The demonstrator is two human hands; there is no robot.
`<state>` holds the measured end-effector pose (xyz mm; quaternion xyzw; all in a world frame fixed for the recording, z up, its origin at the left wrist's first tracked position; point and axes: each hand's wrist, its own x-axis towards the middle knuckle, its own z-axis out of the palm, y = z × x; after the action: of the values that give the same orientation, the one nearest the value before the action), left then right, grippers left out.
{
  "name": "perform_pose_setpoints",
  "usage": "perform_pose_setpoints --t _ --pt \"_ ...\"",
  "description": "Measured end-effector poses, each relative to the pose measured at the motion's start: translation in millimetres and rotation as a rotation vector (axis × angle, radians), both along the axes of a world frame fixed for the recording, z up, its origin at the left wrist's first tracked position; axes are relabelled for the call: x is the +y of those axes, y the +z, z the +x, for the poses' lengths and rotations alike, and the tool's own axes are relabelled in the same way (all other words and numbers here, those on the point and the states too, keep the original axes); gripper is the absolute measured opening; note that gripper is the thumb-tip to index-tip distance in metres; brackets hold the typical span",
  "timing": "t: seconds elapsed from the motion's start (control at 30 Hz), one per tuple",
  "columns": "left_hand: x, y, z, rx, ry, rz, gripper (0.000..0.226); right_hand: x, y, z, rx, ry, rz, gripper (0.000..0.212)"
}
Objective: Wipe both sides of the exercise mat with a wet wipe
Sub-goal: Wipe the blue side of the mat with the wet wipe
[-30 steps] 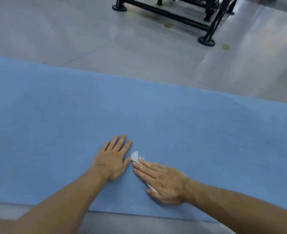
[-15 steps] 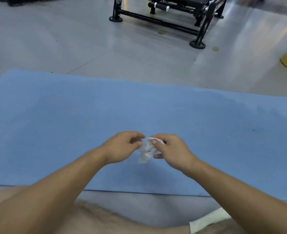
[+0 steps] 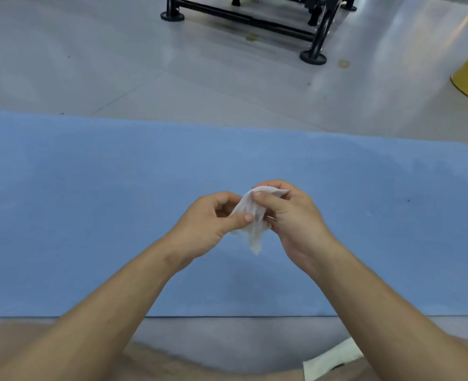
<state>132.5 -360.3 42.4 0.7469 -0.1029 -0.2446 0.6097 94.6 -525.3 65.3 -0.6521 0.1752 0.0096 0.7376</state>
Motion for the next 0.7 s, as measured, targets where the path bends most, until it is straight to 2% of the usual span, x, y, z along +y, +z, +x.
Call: perform_pose_setpoints --t 0.1,0.27,0.43,0.57,0.7 --pt "-2.4 -5.1 3.0 -0.008 0.035 0.017 0.022 1.6 -1.6 9.8 -0.021 -0.035 0.01 0.009" --pt "-8.8 -4.0 9.0 0.16 0.198 -0.203 0.026 9.0 -11.2 25.4 -0.042 -0.155 0.002 0.014" --pt "-9.1 -5.3 8.7 0.178 0.353 -0.273 0.027 9.4 -26.1 33.9 -0.015 -0.247 -0.171 0.018" --pt "-9.3 -9.2 9.7 0.124 0.408 -0.218 0.028 5.6 -26.6 32.7 -0.023 -0.242 -0.287 0.028" --pt "-7.0 -3.8 13.7 -0.005 0.354 -0.126 0.043 -2.6 -18.4 35.7 -0.082 -0.261 -0.324 0.04"
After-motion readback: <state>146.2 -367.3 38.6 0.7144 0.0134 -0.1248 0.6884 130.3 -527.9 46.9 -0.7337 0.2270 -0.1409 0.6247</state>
